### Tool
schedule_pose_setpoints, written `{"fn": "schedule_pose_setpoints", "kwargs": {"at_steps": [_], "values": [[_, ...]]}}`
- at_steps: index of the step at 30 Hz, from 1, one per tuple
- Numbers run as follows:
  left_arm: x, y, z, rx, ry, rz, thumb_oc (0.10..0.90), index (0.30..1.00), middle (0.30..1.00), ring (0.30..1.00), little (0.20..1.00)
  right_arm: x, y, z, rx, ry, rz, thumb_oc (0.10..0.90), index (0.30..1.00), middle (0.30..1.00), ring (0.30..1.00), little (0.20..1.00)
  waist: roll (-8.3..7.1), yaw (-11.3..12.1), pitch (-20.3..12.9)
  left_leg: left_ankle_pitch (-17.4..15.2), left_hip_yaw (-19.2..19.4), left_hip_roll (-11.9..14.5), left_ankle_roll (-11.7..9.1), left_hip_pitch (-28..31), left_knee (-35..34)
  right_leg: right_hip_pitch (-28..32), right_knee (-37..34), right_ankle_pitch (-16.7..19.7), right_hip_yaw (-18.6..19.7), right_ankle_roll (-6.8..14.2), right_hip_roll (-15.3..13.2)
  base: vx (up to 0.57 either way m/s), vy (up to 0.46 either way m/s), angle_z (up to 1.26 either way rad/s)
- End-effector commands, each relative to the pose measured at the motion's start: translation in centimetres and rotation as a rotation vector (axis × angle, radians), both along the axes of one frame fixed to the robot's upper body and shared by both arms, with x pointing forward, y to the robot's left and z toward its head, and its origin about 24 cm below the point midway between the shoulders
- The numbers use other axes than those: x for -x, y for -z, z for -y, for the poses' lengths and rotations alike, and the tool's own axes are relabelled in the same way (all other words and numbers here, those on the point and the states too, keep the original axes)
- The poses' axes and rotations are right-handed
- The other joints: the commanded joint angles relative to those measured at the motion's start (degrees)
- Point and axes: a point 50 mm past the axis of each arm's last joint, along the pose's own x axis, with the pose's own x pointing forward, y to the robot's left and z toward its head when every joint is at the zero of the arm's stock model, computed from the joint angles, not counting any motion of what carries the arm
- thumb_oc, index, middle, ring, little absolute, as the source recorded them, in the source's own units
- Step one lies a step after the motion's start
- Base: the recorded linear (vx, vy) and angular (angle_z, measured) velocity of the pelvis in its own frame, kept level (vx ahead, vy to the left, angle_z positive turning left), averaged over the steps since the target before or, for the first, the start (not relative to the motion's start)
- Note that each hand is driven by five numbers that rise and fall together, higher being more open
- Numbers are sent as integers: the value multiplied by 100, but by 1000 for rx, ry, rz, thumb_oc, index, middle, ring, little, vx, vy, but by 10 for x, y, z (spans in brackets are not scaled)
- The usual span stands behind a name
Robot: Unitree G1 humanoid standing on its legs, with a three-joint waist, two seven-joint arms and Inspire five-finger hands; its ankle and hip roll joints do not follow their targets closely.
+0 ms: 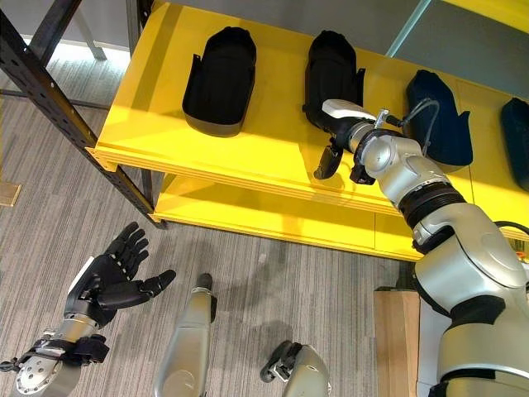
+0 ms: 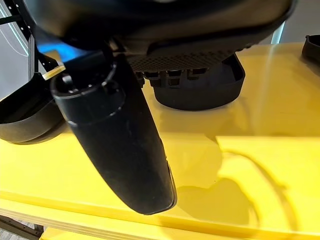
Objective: Move parts from the plastic box to the shelf.
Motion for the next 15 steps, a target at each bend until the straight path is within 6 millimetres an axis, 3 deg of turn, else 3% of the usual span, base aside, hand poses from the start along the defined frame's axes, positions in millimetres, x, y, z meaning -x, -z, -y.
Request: {"fn": "schedule_pose_setpoints", "kwargs": {"at_steps": [1,13,15], "values": [[1,-36,5,-2,54,189,900,1000,1000,1000,1000,9,-77,9,-53,15,214,900,1000,1000,1000,1000,24,-25,-239,-578,-284,329,-82,57,524,-387,-433,991,657,228,66,0,0,0],[-1,-36,4,-14,69,186,900,1000,1000,1000,1000,12,-78,2,-84,-35,191,900,1000,1000,1000,1000,18,-47,-224,-455,-271,300,-25,-8,517,-448,-464,1108,658,184,47,-19,2,-1],[-1,-37,4,-17,71,185,900,1000,1000,1000,1000,11,-76,1,-91,-42,184,900,1000,1000,1000,1000,13,-38,-224,-610,-282,315,-63,55,575,-381,-425,992,672,233,52,58,-14,0]]}}
